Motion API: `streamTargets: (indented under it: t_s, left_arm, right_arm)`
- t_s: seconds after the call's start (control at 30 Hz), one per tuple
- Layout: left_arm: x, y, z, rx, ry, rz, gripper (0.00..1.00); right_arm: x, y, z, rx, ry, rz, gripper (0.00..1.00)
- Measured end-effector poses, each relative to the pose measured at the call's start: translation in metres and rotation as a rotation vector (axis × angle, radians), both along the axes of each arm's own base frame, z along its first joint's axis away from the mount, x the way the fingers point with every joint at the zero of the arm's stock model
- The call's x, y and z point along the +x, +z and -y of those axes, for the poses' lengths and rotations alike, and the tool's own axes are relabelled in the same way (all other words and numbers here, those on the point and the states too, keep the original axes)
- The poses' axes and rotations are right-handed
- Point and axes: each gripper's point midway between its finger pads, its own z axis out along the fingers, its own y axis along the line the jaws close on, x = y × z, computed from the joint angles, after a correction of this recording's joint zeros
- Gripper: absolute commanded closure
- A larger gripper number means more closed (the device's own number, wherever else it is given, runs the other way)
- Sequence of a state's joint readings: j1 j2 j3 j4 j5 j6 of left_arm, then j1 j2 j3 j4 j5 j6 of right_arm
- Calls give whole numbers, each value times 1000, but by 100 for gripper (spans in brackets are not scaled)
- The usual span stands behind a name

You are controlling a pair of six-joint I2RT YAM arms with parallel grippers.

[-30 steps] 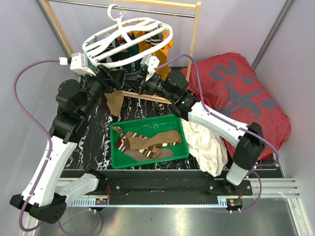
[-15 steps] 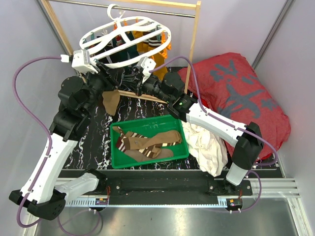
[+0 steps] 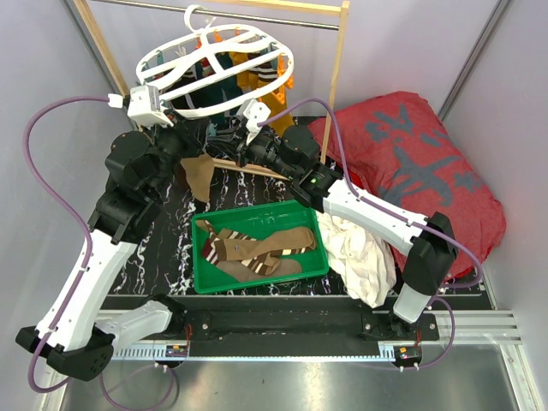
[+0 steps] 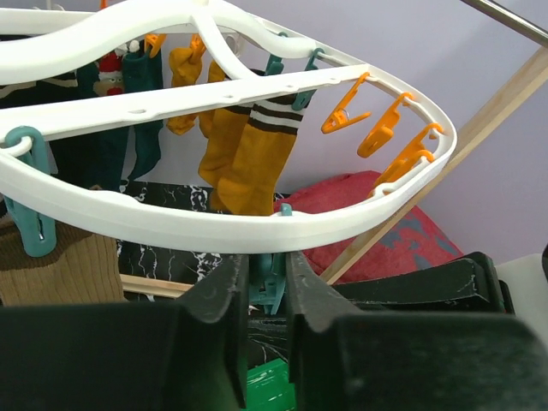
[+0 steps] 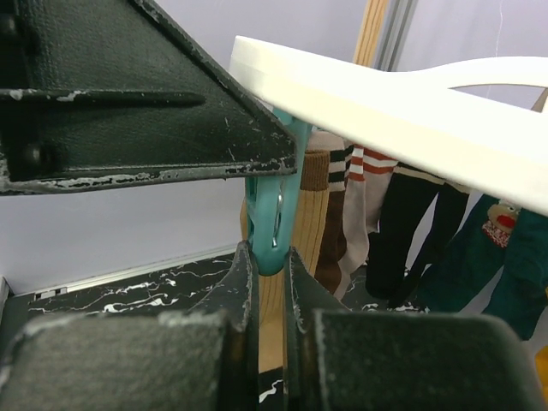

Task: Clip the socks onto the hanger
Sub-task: Open the clamp at the hanger, then pick up the sock from the bin.

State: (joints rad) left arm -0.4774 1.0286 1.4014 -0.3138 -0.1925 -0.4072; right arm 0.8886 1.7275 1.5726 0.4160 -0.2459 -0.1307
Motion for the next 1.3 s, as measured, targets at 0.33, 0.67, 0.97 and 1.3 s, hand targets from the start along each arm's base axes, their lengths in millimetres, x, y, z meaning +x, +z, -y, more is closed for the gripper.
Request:
streamTargets:
  t_s: [0.33, 0.67, 0.97, 1.3]
  left_arm:
    - [-1, 1, 4, 1, -11, 3, 90]
    - [-1, 6, 4, -8, -10, 21, 89]
    - [-2, 8, 3, -10, -9, 26, 89]
    - [-4, 9, 1, -12, -4, 30, 89]
  right_arm:
    - [-1, -32, 7, -50, -35, -74, 37]
    - [-50, -143, 35, -360, 88, -284, 46]
    - [-98, -262, 17, -701, 286, -449, 53]
    - [-132, -347, -17, -987, 313, -359, 60]
